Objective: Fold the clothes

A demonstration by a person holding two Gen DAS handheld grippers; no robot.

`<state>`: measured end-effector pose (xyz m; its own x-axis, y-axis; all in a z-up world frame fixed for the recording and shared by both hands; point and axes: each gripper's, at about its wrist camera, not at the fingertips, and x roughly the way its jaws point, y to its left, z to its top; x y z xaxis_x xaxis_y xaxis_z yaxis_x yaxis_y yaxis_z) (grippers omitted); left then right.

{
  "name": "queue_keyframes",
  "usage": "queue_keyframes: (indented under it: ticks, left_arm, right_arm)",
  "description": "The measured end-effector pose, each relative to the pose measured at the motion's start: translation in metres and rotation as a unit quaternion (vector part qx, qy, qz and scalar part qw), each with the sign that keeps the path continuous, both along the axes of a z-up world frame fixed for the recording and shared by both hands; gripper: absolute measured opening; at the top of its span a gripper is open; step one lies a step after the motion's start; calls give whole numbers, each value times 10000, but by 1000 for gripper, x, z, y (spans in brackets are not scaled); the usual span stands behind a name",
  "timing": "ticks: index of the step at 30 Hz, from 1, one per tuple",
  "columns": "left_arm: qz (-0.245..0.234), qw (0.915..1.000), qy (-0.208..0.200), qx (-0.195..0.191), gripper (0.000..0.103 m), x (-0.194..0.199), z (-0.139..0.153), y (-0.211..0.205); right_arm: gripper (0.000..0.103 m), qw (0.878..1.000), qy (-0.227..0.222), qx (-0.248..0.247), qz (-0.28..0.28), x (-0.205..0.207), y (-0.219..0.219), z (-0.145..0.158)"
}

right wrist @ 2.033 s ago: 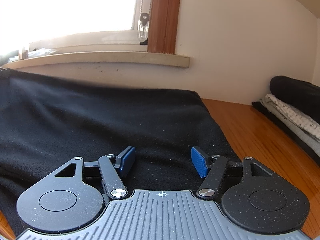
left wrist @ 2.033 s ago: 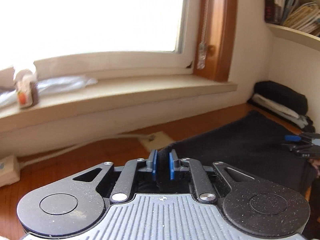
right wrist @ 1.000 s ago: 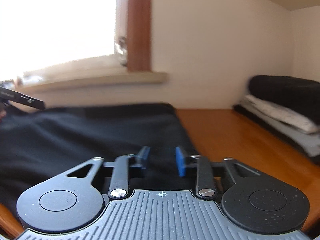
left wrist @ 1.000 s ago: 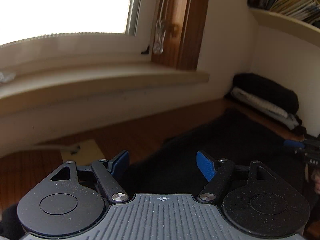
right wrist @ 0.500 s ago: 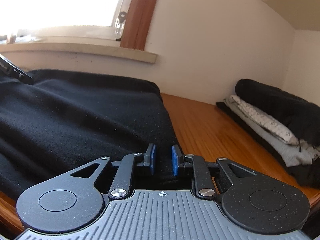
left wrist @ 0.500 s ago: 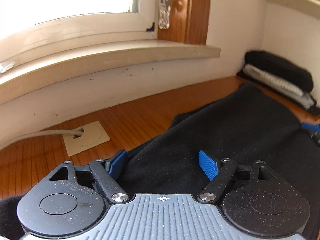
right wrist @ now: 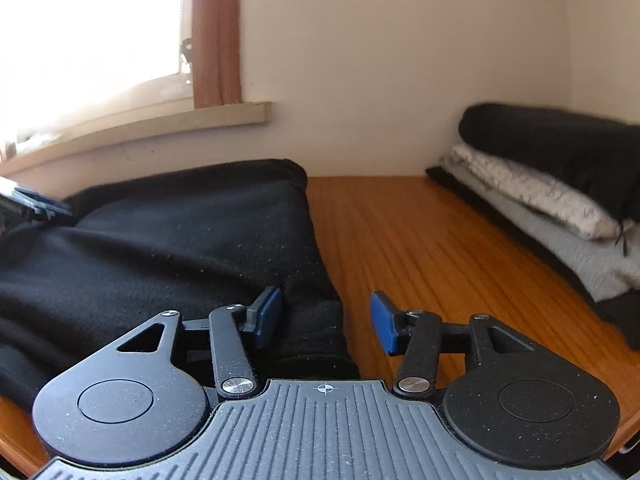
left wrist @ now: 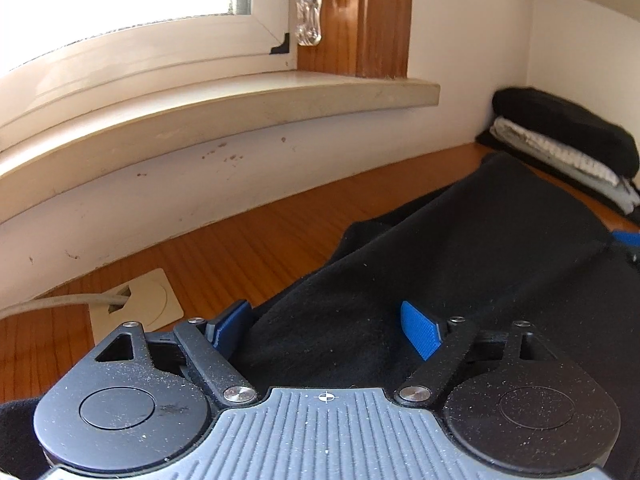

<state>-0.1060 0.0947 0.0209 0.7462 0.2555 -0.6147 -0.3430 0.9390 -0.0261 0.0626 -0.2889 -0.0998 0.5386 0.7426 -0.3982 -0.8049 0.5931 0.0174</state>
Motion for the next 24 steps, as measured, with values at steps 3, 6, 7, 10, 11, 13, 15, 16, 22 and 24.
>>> queue_keyframes:
  ticks: [3, 6, 7, 10, 11, 13, 15, 16, 22, 24]
  left_arm:
    - [9, 10000, -12, -18, 84, 0, 1, 1]
    - [13, 10000, -13, -30, 84, 1, 1, 1]
    - [16, 10000, -14, -17, 84, 1, 1, 1]
    - [32, 10000, -23, 89, 84, 0, 3, -2]
    - [0, 9998, -14, 203, 84, 0, 5, -6]
    - [-147, 9991, -34, 397, 83, 3, 11, -15]
    - [-390, 9985, -146, 367, 82, 11, 22, -26]
    - [-524, 9981, -199, 263, 78, 22, 27, -33]
    - [-1374, 9901, -274, 55, 76, 108, 45, -88]
    - [-1605, 9869, -178, 38, 76, 143, 39, -105]
  right_arm:
    - [49, 9993, -334, -109, -143, -12, 5, -1]
    - [48, 9961, -757, -274, -360, -29, 11, 5]
    - [47, 9952, -853, -226, -415, -34, 11, 8]
    - [46, 9971, -599, 438, -184, -44, -1, 13]
    - [45, 9975, -523, 482, -23, -47, -1, 12]
    - [45, 9984, -476, 290, 132, -51, 4, 6]
    - [45, 9986, -450, 194, 207, -54, 3, -2]
    - [45, 9984, -454, 253, 236, -55, 0, -4]
    - [45, 9983, -428, 299, 276, -60, -7, 0]
    - [45, 9981, -287, 480, 252, -58, -18, 5]
